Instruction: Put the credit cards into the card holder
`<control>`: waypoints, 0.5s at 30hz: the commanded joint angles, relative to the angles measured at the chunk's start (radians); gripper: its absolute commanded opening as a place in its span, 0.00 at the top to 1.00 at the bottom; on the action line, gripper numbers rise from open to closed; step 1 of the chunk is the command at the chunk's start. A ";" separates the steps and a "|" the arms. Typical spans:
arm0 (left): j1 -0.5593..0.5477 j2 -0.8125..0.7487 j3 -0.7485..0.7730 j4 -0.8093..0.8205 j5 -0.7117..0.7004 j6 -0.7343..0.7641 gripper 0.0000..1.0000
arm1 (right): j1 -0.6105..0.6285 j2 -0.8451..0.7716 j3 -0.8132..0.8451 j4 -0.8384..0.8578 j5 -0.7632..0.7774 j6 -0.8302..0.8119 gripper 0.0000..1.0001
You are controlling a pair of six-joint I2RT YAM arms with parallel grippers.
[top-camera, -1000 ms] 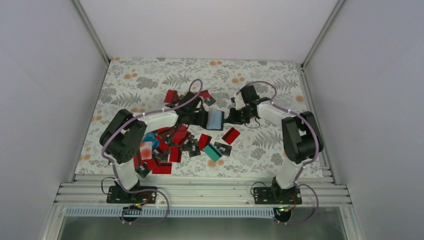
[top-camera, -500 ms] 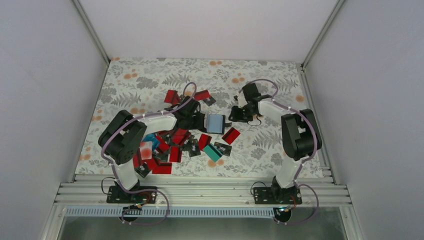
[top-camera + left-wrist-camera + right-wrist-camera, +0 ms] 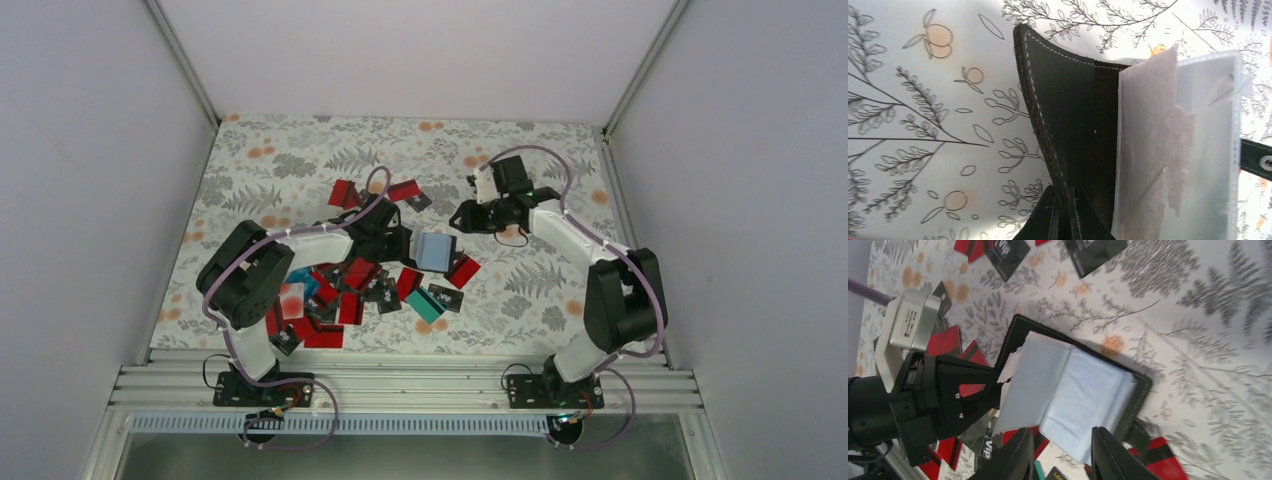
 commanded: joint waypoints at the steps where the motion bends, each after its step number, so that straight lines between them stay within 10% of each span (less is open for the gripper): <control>1: -0.002 -0.010 -0.024 0.063 0.070 -0.048 0.98 | 0.058 0.063 0.008 0.035 -0.050 0.020 0.71; 15: -0.008 0.002 -0.100 0.208 0.133 -0.178 0.98 | 0.141 0.313 0.114 0.079 -0.085 0.044 0.67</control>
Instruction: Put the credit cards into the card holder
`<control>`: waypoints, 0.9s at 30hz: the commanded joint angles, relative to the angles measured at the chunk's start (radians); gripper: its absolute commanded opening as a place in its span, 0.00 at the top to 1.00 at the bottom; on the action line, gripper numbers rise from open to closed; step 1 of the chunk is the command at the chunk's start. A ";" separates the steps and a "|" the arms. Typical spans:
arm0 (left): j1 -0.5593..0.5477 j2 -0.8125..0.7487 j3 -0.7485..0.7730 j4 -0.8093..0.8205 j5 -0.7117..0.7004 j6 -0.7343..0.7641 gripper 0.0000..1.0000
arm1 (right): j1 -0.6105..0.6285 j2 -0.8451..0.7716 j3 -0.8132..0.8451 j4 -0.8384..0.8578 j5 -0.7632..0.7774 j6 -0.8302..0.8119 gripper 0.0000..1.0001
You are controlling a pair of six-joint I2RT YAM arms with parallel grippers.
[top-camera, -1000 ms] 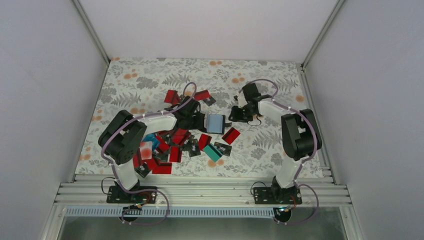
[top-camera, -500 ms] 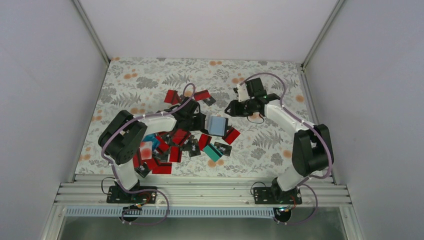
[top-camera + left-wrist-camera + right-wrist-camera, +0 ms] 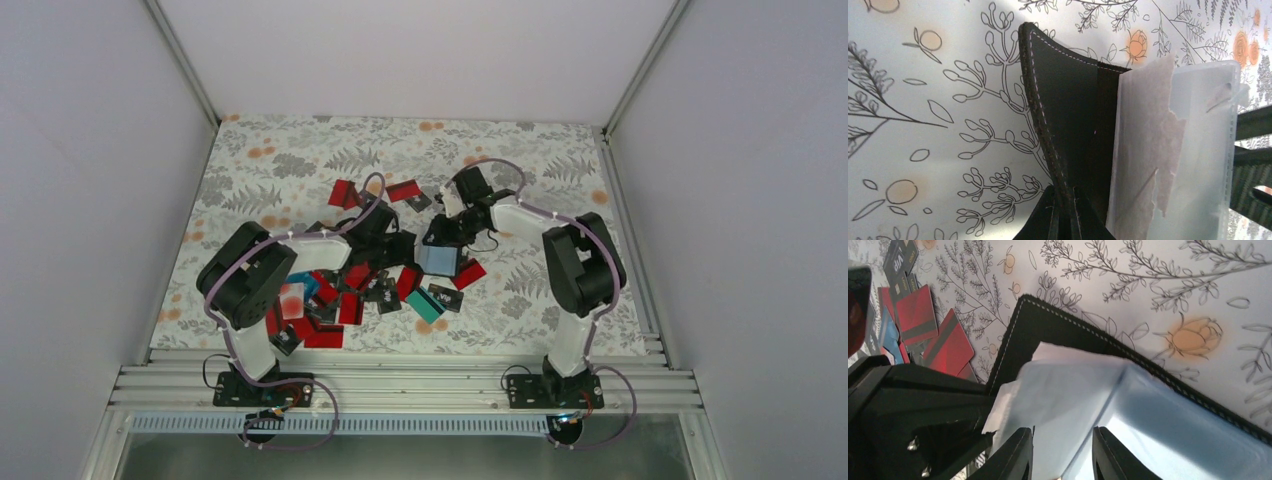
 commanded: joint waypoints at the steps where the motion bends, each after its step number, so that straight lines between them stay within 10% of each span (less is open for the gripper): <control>1: -0.004 0.005 -0.030 0.083 0.037 -0.075 0.98 | 0.019 0.051 0.058 0.017 -0.013 0.002 0.65; 17: -0.002 0.069 -0.008 0.231 0.046 -0.225 0.97 | 0.018 0.226 0.243 -0.098 0.091 -0.059 0.57; 27: -0.026 -0.110 -0.068 0.056 -0.088 -0.142 0.37 | 0.018 0.213 0.219 -0.097 0.106 -0.062 0.56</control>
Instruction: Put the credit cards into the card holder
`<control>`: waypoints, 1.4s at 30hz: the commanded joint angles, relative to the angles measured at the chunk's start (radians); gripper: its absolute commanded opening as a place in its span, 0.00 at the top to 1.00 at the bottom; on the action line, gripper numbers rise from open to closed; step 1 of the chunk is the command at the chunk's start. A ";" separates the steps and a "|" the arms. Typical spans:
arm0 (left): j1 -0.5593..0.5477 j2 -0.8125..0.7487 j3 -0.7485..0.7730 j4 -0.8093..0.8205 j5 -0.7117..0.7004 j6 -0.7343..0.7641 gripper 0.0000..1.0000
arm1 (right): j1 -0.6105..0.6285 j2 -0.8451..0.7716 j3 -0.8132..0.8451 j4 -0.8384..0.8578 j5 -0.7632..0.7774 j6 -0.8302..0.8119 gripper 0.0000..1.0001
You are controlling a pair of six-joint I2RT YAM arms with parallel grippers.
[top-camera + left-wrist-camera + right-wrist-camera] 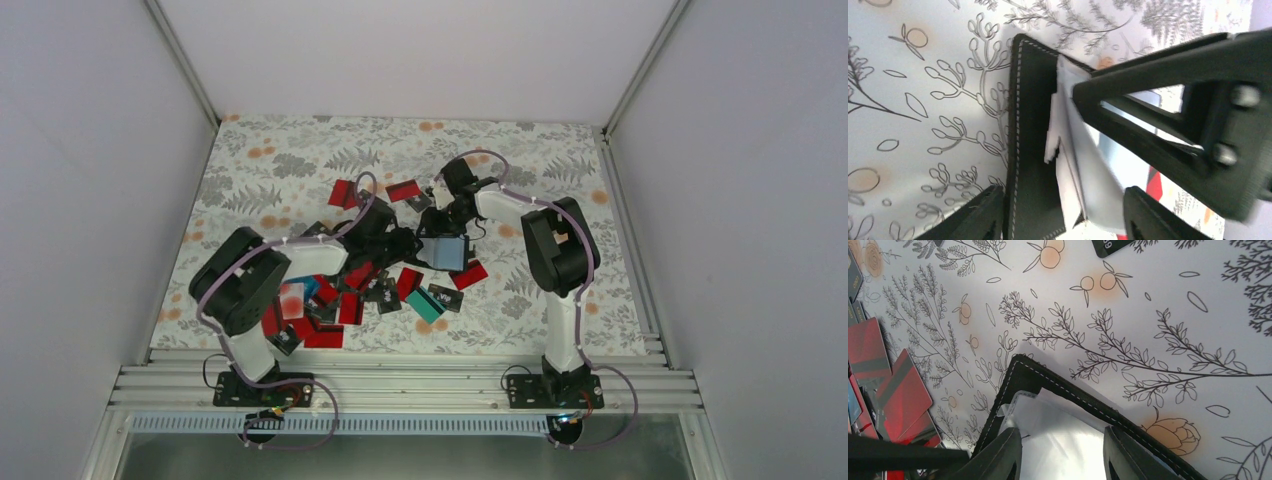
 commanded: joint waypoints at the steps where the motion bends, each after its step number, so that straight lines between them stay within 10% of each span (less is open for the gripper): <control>1: -0.016 -0.109 -0.029 -0.088 -0.090 0.049 0.36 | 0.009 -0.001 -0.003 -0.028 0.039 -0.012 0.56; 10: -0.094 -0.222 0.021 -0.315 -0.264 0.183 0.16 | 0.009 -0.021 -0.003 -0.048 0.047 -0.017 0.56; 42: -0.083 -0.716 -0.281 -0.931 -0.543 -0.056 0.16 | 0.121 -0.333 -0.116 -0.014 -0.051 0.030 0.56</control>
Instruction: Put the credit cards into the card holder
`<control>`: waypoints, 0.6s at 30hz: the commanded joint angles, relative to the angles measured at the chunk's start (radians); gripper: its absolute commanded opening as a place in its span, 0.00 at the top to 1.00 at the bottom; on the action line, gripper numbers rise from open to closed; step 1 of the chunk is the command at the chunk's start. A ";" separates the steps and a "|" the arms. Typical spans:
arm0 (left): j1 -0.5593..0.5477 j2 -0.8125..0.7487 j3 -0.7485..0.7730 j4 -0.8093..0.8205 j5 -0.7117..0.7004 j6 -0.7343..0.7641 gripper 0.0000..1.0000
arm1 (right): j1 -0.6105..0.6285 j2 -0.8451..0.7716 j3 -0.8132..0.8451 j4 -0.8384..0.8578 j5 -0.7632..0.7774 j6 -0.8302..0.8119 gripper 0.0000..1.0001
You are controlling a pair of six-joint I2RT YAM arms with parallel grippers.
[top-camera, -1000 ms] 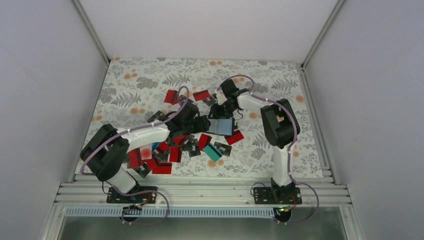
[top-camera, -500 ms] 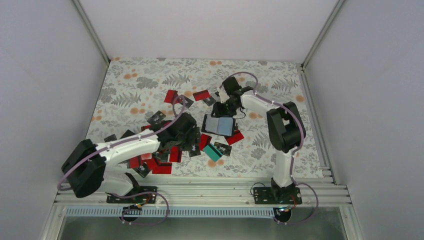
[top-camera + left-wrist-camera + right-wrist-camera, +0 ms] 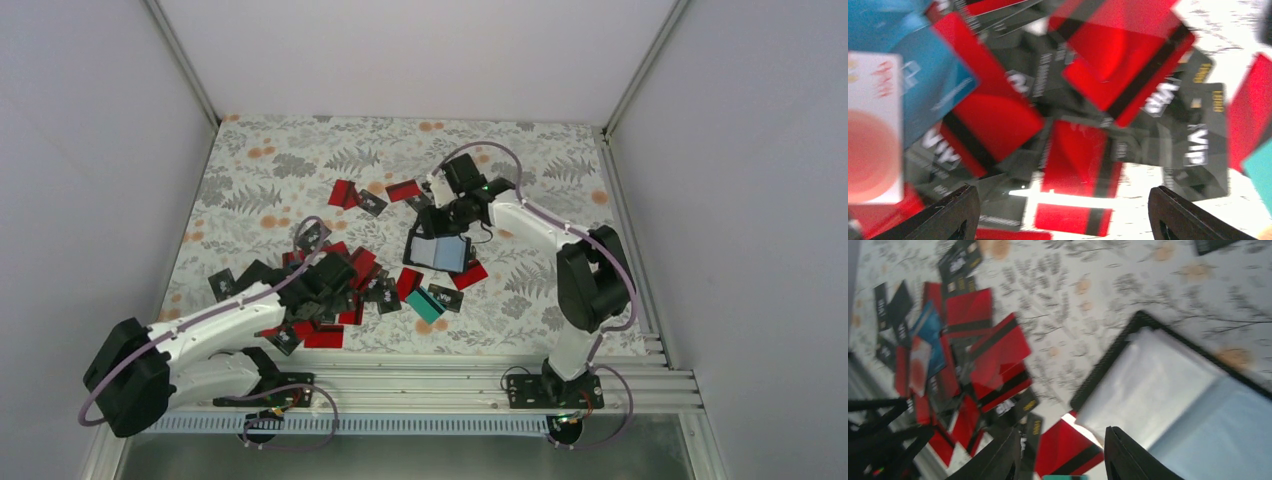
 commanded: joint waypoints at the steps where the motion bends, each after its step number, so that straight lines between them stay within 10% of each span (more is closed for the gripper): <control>1: 0.076 -0.042 -0.011 -0.076 -0.041 -0.035 0.16 | 0.062 -0.050 -0.034 0.057 -0.081 0.026 0.56; 18: 0.302 0.136 0.014 0.115 0.085 0.210 0.21 | 0.206 -0.065 -0.134 0.186 -0.138 0.063 0.56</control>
